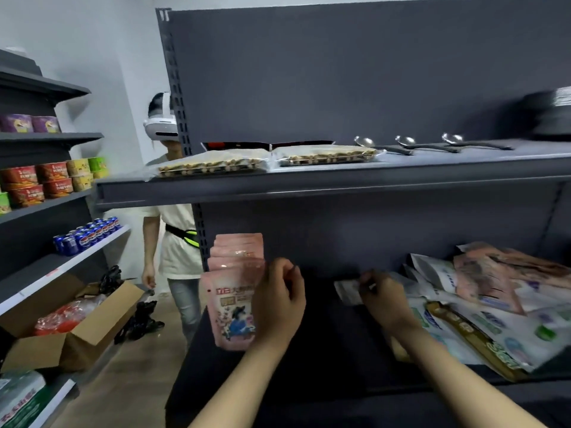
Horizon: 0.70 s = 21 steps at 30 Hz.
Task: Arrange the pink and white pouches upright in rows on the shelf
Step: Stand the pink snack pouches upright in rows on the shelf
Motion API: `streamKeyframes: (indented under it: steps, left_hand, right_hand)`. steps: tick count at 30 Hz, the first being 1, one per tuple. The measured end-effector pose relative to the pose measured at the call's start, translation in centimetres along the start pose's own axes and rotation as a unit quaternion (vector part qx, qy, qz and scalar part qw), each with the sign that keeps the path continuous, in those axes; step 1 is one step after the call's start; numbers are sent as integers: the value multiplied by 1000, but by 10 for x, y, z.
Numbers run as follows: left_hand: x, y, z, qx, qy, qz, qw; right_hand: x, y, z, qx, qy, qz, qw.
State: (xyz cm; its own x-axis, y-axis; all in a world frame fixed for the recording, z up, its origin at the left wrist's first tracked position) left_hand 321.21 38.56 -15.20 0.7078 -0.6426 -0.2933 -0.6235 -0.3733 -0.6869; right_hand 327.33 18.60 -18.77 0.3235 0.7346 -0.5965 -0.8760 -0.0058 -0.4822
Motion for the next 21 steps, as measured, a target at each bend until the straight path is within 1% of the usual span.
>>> streamKeyframes:
  steps: [2, 4, 8, 10, 12, 14, 16, 19, 21]
  left_hand:
    - [24, 5, -10, 10, -8, 32, 999]
    - [50, 12, -18, -3, -12, 65, 998]
    - [97, 25, -37, -26, 14, 115, 993]
    - [118, 32, -46, -38, 18, 134, 990]
    - [136, 39, -54, -47, 19, 144, 988]
    - [152, 44, -63, -50, 16, 158, 986]
    - [164, 47, -71, -55, 11, 166, 985]
    - [178, 51, -79, -60, 8, 171, 984]
    - [186, 52, -83, -67, 1, 176, 982]
  right_hand:
    - [-23, -3, -18, 6, 4, -14, 1000]
    - [-47, -5, -34, 17, 15, -27, 999]
    - [-88, -7, -68, 42, 55, -56, 996]
    - [-106, -9, -82, 49, 79, -71, 993]
    - [-121, -13, -100, 72, 113, -68, 989]
    - [-133, -18, -120, 97, 155, -36, 982]
    - [-140, -24, -137, 90, 197, 20, 976]
    - [-138, -23, -160, 89, 260, 169, 946]
    - [-135, -19, -174, 90, 277, 249, 924]
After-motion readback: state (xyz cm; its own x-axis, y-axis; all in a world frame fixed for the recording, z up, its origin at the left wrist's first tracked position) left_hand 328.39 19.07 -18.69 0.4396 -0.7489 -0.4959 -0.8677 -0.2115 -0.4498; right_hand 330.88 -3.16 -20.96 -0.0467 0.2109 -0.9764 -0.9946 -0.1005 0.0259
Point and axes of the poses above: each hand's wrist, its own y-axis away from the middle knuckle, its own x-axis out of the palm, z = x × y, the point moved 4 cm from there along -y, towards the middle knuckle, and after that the axes turned 8 degrees about -x, right-handed, at the moved point
